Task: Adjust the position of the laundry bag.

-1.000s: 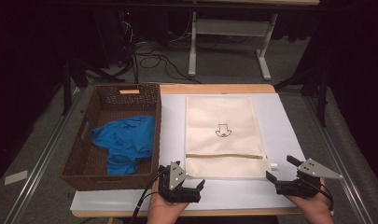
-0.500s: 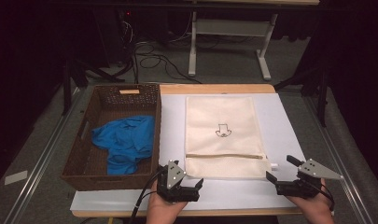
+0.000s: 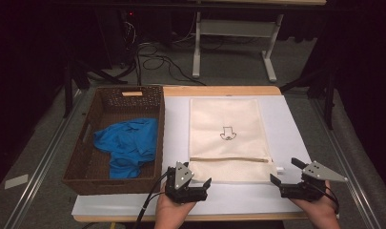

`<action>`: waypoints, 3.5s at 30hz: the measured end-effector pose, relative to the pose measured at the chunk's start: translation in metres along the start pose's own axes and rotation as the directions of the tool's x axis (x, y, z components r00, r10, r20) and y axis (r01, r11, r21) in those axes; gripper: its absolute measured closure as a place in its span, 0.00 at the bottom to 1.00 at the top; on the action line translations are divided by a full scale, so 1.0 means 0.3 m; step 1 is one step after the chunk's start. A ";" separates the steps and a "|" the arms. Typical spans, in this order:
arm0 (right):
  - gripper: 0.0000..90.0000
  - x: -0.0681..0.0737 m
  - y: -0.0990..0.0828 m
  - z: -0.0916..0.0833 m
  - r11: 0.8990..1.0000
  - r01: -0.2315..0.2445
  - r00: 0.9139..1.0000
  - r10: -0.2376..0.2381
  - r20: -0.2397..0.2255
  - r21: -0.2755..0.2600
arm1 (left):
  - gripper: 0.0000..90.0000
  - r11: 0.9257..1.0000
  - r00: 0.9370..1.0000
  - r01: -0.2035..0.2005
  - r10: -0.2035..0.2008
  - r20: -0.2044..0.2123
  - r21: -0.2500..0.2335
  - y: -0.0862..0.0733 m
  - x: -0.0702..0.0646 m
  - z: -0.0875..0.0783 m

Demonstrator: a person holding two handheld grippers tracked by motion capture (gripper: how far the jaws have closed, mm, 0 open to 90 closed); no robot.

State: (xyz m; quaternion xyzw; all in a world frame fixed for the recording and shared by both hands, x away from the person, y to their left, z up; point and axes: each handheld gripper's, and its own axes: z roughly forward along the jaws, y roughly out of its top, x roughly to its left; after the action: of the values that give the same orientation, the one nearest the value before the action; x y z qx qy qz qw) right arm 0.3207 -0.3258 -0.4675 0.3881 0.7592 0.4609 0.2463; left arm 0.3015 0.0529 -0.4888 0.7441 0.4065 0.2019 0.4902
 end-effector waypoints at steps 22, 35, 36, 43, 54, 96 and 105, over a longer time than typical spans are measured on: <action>0.33 -0.040 -0.032 0.169 0.979 -0.028 0.999 0.021 0.035 0.203 | 0.44 0.964 0.990 0.125 -0.104 -0.098 0.234 -0.050 0.102 0.110; 0.57 -0.071 -0.058 0.201 0.956 -0.037 0.999 0.027 0.040 0.291 | 0.84 0.964 0.996 0.068 -0.050 -0.074 0.259 -0.060 0.097 0.108; 0.60 -0.069 -0.058 0.201 0.955 -0.047 0.999 0.037 0.040 0.294 | 0.87 0.963 0.997 0.061 -0.045 -0.068 0.262 -0.060 0.094 0.108; 0.92 -0.086 -0.062 0.180 0.955 -0.056 0.998 0.051 0.024 0.292 | 0.94 0.959 0.998 0.056 -0.047 -0.040 0.279 -0.058 0.086 0.102; 0.95 -0.073 -0.084 0.117 0.955 -0.043 0.999 0.048 -0.011 0.292 | 0.94 0.945 1.000 0.011 -0.017 0.018 0.327 -0.069 0.044 0.056; 0.77 -0.048 -0.096 -0.023 0.984 -0.047 0.998 0.053 -0.029 0.171 | 0.47 0.991 1.000 0.020 -0.023 0.019 0.133 -0.072 0.017 -0.037; 0.88 -0.035 -0.089 0.012 0.982 -0.061 0.997 0.069 -0.041 0.176 | 0.38 0.995 1.000 -0.001 -0.001 0.025 0.097 -0.060 0.006 -0.027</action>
State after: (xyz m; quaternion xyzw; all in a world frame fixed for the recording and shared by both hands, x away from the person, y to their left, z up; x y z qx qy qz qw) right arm 0.3198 -0.3397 -0.4927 0.4217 0.7892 0.4093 0.1782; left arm 0.2895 0.0622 -0.5016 0.7696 0.4097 0.1726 0.4584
